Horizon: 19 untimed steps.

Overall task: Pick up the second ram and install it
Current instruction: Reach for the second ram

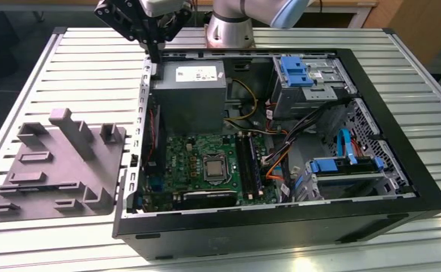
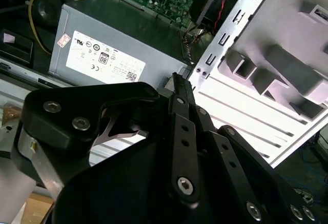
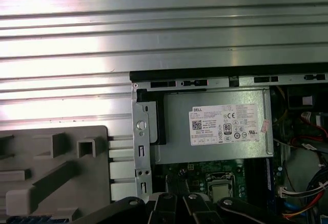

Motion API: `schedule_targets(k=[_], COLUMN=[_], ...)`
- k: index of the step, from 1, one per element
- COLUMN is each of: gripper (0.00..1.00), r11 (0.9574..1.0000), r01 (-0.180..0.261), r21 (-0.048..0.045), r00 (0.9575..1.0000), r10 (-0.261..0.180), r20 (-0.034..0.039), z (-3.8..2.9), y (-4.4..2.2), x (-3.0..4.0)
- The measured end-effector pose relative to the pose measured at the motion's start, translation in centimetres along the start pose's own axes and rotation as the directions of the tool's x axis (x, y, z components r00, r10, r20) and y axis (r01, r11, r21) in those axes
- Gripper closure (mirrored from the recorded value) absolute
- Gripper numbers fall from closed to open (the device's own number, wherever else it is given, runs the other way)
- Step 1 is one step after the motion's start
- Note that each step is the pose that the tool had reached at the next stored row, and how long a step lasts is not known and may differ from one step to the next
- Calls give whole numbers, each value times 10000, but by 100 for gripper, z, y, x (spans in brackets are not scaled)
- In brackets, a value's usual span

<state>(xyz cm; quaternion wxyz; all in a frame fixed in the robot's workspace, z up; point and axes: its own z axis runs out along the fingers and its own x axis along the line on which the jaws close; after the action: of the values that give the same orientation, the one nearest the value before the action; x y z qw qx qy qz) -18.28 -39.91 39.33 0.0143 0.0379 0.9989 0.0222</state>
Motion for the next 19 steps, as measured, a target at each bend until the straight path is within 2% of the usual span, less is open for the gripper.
schedule_targets(k=[19], gripper=[89], r11=[10000], r01=[1], r21=[0], r00=[10000], r10=[-1], r20=[0], z=[-4], y=[-14], x=[110])
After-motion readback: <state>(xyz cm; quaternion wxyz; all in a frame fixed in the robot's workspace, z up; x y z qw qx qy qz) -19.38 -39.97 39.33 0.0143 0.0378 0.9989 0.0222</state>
